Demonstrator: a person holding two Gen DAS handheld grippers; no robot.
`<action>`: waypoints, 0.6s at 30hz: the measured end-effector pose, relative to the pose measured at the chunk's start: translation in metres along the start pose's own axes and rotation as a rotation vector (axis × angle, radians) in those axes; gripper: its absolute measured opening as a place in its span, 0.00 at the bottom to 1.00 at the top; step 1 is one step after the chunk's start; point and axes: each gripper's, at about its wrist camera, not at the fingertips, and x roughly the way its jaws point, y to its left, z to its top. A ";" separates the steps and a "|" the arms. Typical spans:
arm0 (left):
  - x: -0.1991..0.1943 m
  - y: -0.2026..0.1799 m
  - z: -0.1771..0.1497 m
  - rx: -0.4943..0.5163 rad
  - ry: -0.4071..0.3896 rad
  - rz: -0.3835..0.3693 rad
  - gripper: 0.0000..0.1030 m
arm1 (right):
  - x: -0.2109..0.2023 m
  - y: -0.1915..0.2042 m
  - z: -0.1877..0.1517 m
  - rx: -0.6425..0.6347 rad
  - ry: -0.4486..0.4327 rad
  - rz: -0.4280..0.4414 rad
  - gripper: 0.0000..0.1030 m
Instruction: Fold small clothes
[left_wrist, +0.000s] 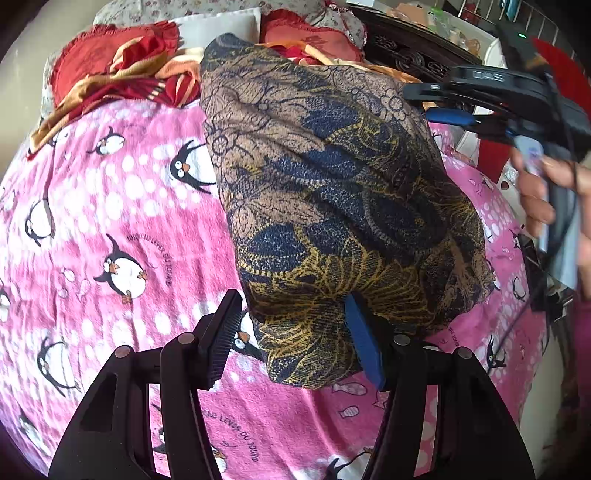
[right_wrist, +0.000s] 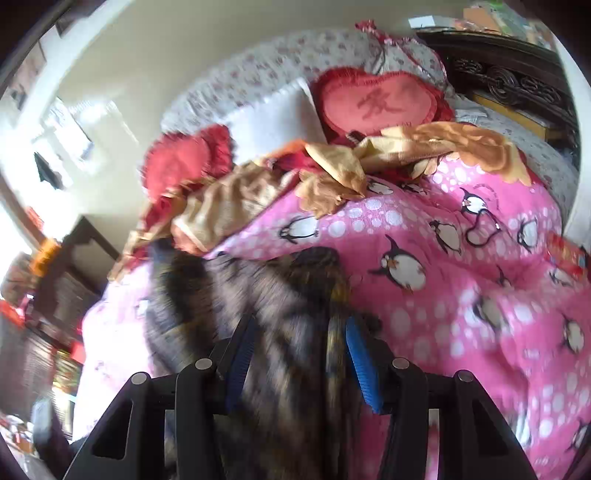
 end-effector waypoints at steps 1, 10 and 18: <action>0.001 0.000 0.000 -0.002 -0.001 -0.002 0.57 | 0.008 0.002 0.004 -0.012 0.008 0.008 0.45; 0.020 0.001 -0.001 -0.018 0.029 -0.033 0.57 | 0.026 -0.023 0.000 -0.026 0.003 -0.116 0.09; -0.009 0.002 0.013 0.016 -0.050 0.023 0.58 | -0.006 -0.030 -0.016 0.074 -0.028 -0.086 0.14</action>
